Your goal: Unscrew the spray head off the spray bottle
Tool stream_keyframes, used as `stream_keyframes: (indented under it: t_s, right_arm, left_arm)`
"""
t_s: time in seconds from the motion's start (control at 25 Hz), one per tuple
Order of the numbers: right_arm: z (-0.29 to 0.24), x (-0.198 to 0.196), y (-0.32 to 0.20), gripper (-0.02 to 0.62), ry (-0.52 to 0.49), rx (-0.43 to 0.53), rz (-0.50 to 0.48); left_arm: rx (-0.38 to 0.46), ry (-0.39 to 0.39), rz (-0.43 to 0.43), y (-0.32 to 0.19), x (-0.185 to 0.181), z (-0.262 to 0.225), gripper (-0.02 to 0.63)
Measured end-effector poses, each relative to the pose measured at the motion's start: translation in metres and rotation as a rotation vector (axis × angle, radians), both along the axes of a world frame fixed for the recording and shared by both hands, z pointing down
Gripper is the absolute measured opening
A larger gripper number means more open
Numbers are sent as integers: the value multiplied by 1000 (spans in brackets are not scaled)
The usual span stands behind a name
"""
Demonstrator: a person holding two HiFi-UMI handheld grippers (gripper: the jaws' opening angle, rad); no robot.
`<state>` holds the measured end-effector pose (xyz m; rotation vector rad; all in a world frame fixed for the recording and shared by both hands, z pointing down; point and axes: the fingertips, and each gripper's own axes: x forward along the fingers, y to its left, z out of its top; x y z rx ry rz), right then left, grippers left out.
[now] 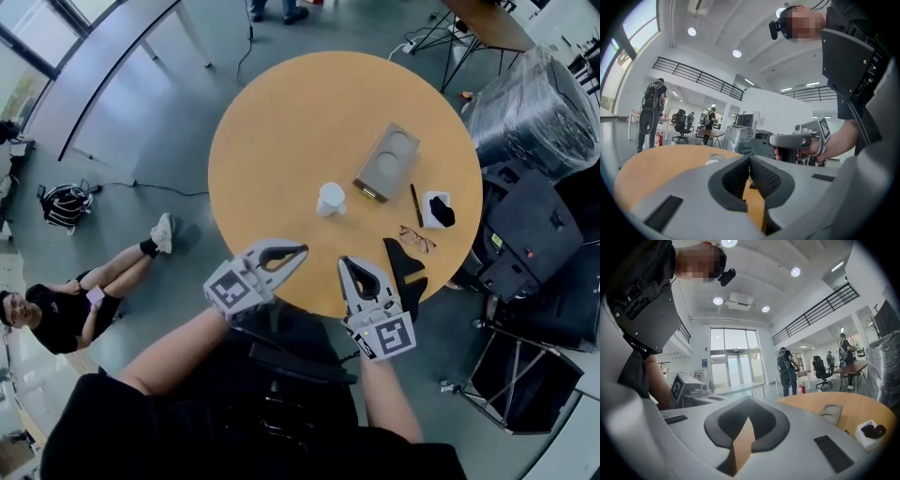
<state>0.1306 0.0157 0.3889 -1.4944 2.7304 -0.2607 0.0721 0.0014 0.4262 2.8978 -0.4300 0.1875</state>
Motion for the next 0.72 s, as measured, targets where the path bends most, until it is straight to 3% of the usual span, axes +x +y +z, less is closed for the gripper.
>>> stream_keyframes:
  t_s: [0.2, 0.48, 0.72]
  right_arm:
    - [39, 6, -26, -2, 0, -6, -1]
    - [120, 13, -80, -2, 11, -12, 49]
    - [203, 16, -100, -2, 0, -52, 106]
  left_arm:
    - [19, -9, -19, -26, 12, 39, 43]
    - [37, -47, -34, -91, 29, 131, 79]
    - [42, -82, -22, -121, 38, 231, 205]
